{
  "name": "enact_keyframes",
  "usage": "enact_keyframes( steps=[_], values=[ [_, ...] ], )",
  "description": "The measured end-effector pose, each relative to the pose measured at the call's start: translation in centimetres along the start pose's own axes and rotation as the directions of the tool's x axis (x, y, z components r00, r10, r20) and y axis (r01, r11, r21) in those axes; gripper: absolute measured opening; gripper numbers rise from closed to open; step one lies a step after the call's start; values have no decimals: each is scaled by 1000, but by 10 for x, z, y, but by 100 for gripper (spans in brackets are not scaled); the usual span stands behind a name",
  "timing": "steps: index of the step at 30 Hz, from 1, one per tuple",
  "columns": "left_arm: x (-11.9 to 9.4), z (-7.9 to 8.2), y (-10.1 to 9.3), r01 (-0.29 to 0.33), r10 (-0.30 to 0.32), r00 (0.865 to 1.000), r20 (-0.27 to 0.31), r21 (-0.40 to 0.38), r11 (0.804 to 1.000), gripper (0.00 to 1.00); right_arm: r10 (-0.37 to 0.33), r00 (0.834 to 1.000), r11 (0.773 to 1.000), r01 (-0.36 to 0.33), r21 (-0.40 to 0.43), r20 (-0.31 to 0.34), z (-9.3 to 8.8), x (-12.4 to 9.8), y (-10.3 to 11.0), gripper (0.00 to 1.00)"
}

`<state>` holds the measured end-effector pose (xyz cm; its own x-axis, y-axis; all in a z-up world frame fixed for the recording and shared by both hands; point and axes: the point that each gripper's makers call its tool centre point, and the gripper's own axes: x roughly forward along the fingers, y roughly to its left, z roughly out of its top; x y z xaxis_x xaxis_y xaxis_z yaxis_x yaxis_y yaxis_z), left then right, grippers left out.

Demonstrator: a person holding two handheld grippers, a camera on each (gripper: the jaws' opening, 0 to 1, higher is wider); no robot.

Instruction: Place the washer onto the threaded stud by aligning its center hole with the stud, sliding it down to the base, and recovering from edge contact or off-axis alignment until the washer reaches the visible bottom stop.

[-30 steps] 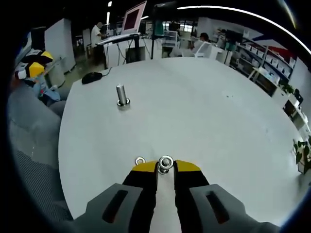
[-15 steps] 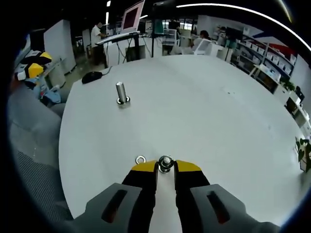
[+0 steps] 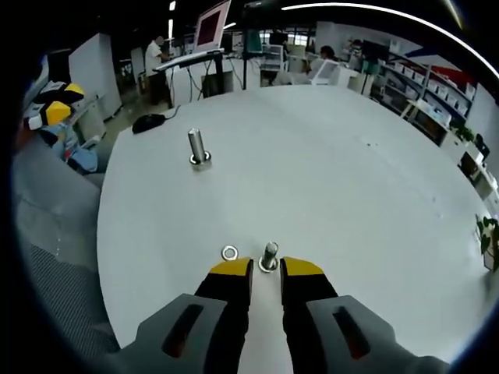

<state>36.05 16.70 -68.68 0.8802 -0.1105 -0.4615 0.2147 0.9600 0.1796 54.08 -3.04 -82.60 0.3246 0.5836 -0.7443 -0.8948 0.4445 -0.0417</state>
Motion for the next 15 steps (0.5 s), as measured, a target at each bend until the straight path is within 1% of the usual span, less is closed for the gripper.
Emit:
enact_keyframes(
  steps=[6, 15],
  values=[
    [0, 1, 0, 0, 0, 1000, 3, -1, 1000, 17, 5, 1000, 1000, -5, 16, -2, -3, 1, 4, 16],
    [1, 0, -1, 6, -6, 1000, 1, 3, 1000, 17, 20, 1000, 999, -19, 39, -16, -13, 5, 16, 16]
  ],
)
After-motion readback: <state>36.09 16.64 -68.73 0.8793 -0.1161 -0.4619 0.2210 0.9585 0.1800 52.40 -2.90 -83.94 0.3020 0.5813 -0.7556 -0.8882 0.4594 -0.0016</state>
